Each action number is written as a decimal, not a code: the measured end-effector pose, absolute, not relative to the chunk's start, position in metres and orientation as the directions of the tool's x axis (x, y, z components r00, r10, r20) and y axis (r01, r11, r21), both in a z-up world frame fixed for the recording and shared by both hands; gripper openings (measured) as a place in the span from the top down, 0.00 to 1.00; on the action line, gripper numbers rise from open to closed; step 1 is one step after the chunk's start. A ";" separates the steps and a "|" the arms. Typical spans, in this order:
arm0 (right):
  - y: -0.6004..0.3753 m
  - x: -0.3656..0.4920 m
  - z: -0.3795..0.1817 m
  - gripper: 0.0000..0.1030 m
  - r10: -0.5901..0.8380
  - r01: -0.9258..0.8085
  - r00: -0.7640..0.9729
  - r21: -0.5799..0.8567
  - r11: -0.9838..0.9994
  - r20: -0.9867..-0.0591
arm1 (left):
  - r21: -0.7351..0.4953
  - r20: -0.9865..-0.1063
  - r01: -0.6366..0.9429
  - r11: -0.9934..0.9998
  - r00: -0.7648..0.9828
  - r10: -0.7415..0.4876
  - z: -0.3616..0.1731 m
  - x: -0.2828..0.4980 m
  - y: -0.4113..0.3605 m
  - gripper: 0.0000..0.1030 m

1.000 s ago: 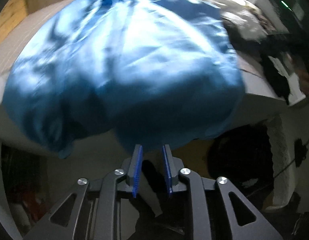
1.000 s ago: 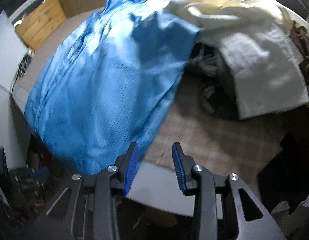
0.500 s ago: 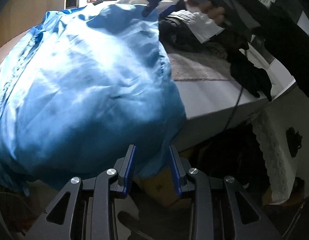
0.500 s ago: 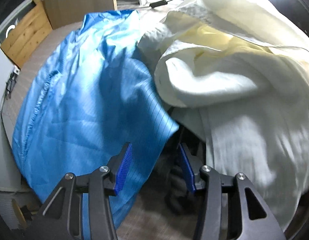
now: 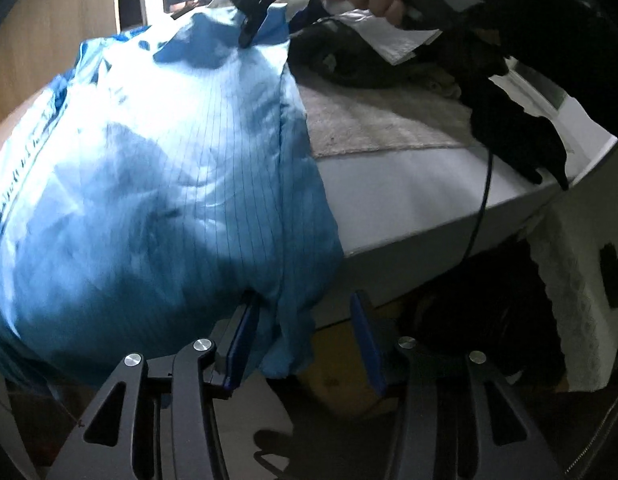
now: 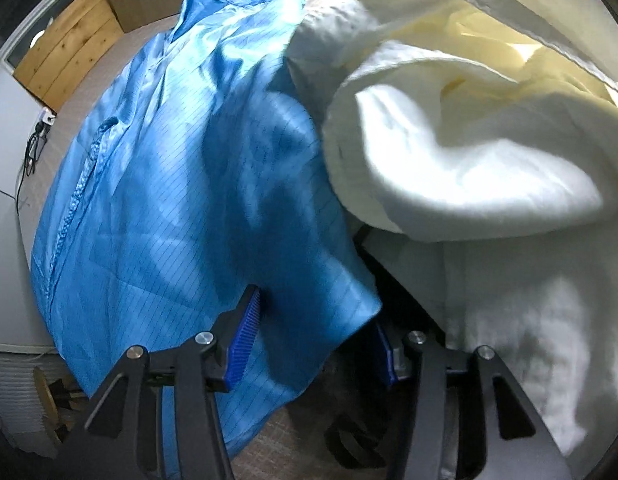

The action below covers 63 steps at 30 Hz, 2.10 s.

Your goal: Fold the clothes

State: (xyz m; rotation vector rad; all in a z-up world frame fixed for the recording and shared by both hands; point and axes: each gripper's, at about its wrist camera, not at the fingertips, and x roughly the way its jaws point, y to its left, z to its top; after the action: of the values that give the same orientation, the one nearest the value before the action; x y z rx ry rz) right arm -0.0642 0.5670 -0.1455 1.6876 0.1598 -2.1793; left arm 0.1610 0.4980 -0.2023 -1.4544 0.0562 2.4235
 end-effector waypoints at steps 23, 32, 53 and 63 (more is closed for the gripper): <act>0.530 -0.043 -0.059 0.94 -0.149 0.241 -0.251 0.087 -0.967 -0.956 | -0.526 -0.686 -0.051 -0.849 -0.564 0.460 -0.125 0.188 0.314 0.99; 0.533 -0.053 -0.058 0.89 -0.139 0.186 -0.180 0.105 -0.977 -0.974 | -0.505 -0.689 -0.082 -0.859 -0.561 0.458 -0.129 0.175 0.291 0.99; 0.276 -0.096 -0.080 0.95 -0.206 0.455 -0.179 0.105 -0.884 -0.962 | -0.518 -0.755 0.123 -0.847 -0.531 0.384 -0.185 0.189 0.202 0.99; 0.206 -0.096 -0.147 0.90 -0.136 0.575 -0.142 0.030 -0.817 -0.980 | -0.476 -0.815 0.208 -0.855 -0.471 0.339 -0.215 0.190 0.182 0.90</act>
State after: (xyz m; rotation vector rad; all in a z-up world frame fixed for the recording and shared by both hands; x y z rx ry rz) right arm -0.0964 0.2059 -0.1466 1.6632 0.4935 -2.0058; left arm 0.1895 0.1823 -0.2146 -1.5713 -0.8168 2.4974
